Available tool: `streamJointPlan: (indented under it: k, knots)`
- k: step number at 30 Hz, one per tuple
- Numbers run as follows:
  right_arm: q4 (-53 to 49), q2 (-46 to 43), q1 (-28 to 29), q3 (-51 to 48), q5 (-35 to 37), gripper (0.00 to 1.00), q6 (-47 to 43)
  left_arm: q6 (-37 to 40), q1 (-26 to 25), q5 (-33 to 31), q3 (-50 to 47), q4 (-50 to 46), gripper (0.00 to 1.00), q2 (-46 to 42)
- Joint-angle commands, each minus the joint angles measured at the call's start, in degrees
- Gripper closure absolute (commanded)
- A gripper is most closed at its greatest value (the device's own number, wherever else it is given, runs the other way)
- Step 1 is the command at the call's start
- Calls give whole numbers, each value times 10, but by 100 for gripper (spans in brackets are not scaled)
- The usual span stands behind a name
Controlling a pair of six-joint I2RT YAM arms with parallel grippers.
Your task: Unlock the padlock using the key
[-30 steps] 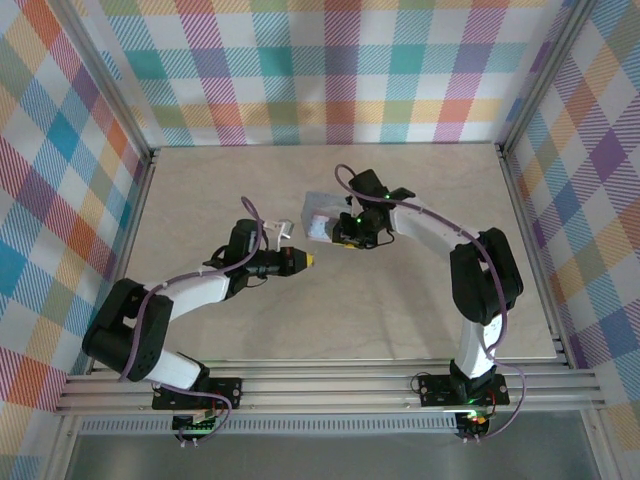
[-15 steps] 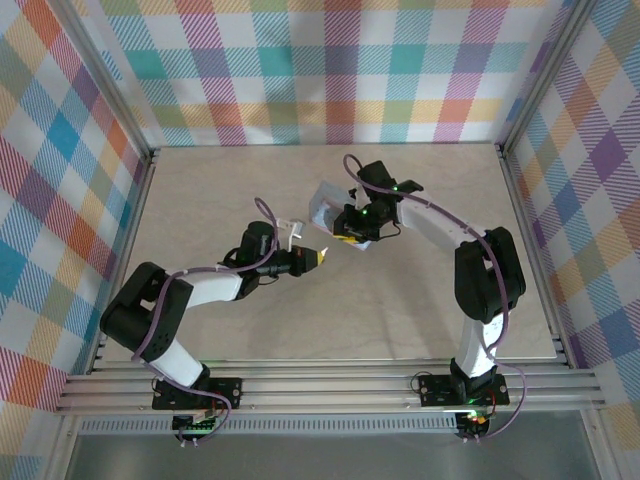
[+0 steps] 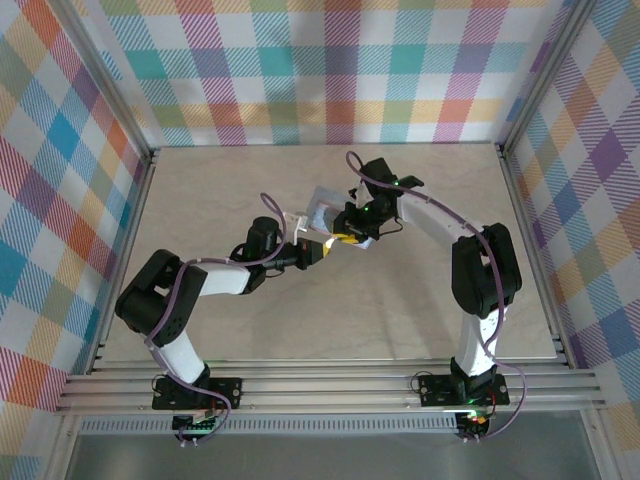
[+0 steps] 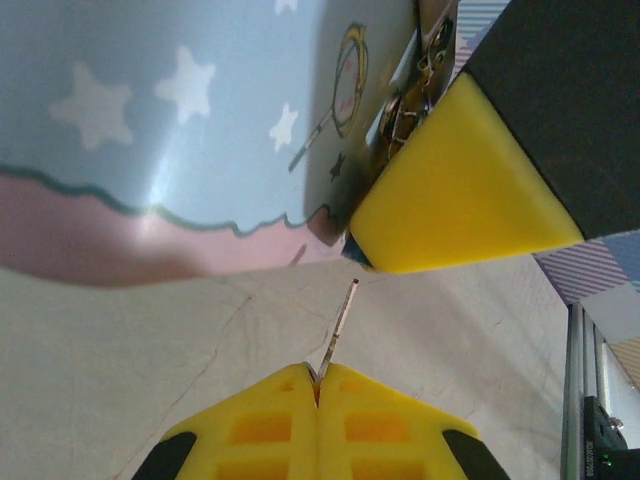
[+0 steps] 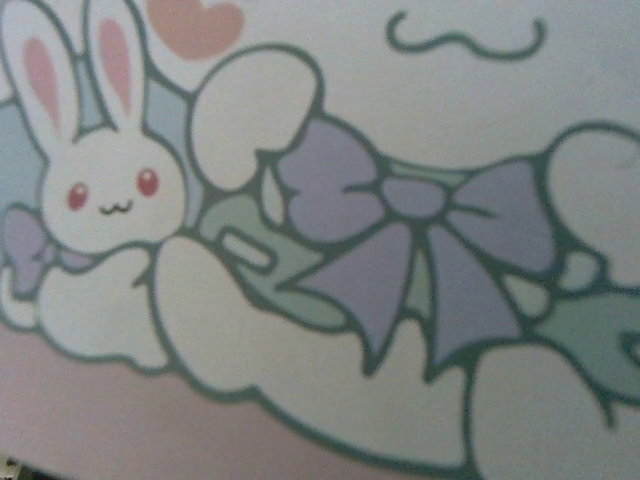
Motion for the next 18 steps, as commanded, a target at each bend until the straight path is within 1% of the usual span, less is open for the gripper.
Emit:
streamJointPlan:
  k: [1, 8, 14, 18]
  knots:
    - [-10, 2, -4, 20, -35, 100, -8, 2, -4, 7, 16, 42, 100, 12]
    - [-7, -2, -6, 8, -53, 100, -5, -11, -5, 7, 22, 57, 100, 21]
    - [2, -2, -12, 0, -72, 100, 1, -29, -7, 19, 21, 82, 100, 30]
    - [3, 0, -18, -3, -73, 100, -2, -33, -10, 18, 13, 86, 100, 28]
